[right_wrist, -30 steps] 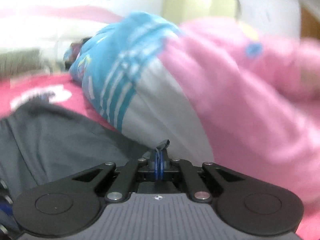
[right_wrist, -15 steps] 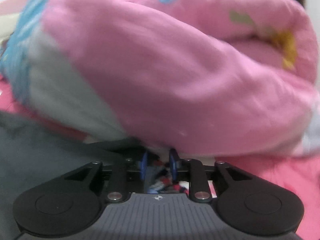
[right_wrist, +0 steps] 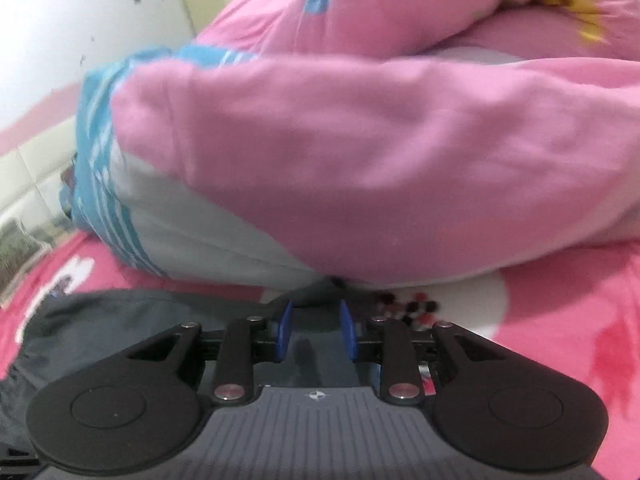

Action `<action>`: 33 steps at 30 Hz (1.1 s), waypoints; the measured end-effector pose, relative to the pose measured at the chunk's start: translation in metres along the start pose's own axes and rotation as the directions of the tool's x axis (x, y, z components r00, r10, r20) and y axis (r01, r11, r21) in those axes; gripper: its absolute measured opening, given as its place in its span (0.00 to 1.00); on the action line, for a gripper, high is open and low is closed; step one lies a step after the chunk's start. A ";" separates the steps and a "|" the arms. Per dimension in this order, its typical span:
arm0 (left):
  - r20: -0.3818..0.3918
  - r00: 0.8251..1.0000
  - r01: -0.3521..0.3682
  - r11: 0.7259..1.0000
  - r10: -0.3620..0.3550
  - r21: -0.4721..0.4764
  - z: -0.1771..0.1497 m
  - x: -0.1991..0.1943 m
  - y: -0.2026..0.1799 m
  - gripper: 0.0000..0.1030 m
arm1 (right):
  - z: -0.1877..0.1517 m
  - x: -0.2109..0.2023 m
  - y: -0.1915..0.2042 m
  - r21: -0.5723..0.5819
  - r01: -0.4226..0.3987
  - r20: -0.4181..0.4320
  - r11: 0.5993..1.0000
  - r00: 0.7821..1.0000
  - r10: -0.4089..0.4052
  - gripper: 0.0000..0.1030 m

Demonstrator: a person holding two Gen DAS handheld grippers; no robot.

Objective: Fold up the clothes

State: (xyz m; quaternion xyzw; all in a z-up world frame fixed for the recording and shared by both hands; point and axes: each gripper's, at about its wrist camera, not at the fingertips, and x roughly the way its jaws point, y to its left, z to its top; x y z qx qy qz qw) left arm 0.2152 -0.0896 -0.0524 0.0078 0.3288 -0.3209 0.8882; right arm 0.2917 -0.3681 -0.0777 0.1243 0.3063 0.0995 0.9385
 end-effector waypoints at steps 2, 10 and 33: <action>0.000 1.000 0.003 1.000 -0.003 -0.004 0.000 0.001 0.000 0.22 | 0.007 0.019 0.002 0.008 0.030 -0.020 1.000 0.999 -0.029 0.26; 0.000 1.000 0.012 1.000 -0.012 -0.014 0.000 0.002 0.002 0.22 | 0.017 0.049 -0.049 0.308 0.030 -0.003 0.951 1.000 -0.030 0.20; -0.002 0.996 0.088 0.994 -0.088 -0.059 0.009 -0.035 0.004 0.22 | 0.013 -0.097 0.079 -0.066 -0.026 -0.174 0.997 0.985 0.014 0.23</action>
